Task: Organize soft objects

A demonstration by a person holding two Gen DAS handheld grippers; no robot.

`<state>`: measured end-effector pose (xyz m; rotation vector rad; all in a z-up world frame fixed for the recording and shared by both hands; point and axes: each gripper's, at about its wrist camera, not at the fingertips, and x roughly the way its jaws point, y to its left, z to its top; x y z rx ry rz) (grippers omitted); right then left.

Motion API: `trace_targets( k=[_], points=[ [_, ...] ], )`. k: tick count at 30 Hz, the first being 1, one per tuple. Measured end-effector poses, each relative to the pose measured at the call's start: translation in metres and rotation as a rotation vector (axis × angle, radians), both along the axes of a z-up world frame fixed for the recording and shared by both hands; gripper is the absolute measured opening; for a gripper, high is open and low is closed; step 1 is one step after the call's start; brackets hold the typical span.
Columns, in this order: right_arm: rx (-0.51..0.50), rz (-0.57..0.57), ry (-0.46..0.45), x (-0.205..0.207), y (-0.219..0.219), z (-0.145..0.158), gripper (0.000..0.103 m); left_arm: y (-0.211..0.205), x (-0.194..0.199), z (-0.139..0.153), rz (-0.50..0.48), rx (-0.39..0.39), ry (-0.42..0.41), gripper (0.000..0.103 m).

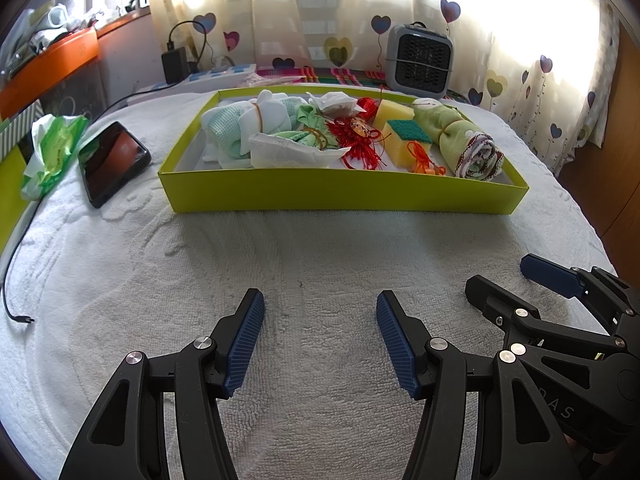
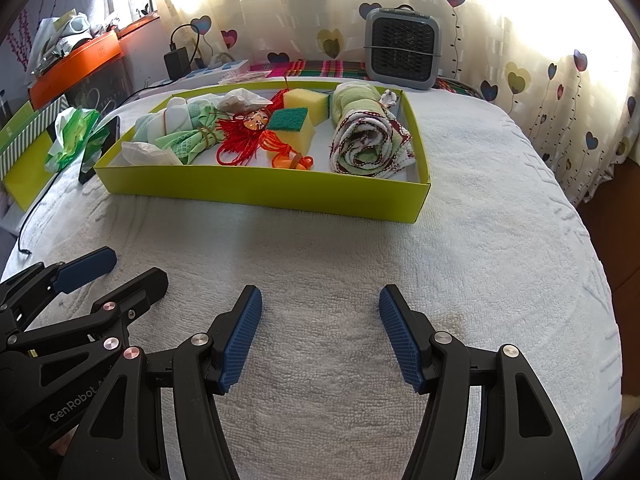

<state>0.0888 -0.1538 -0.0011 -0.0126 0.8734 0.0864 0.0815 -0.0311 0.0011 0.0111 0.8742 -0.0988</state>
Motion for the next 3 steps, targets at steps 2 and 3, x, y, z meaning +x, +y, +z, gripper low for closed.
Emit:
trace_targets(
  k=[2,3],
  points=[
    [0.000,0.000,0.000,0.0000,0.0002,0.0001,0.062,0.0001,0.0001,0.0000,0.000,0.000,0.000,0.058],
    [0.000,0.000,0.000,0.0000,0.0001,0.0000,0.062,0.0001,0.0000,0.0000,0.000,0.000,0.000,0.058]
  ],
)
